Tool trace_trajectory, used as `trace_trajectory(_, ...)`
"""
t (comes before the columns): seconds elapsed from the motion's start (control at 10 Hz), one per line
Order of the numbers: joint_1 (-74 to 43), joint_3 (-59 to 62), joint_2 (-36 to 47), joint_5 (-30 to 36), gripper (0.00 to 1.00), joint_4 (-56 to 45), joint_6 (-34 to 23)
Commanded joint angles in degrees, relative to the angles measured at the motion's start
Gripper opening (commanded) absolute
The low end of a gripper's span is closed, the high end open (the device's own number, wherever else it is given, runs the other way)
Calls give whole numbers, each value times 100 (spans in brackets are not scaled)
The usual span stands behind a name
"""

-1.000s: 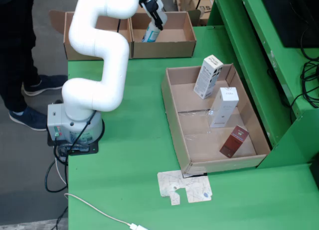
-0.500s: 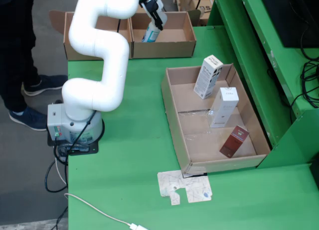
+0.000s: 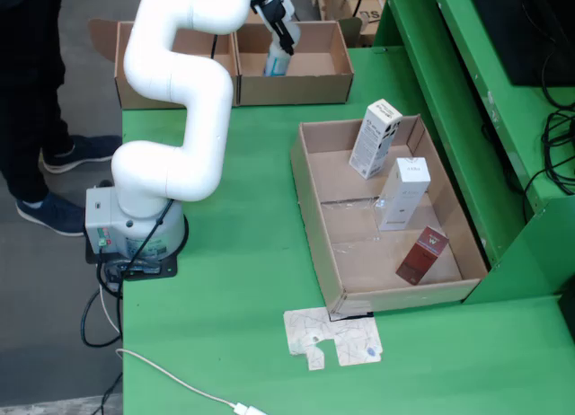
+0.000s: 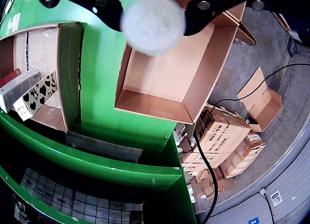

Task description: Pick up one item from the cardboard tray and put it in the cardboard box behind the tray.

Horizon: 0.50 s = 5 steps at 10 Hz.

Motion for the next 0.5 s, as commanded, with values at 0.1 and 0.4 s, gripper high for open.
trace_trajectory(0.1,35,142,221,-69,80,80,-32)
trace_trajectory(0.4,35,142,221,-69,100,80,-32)
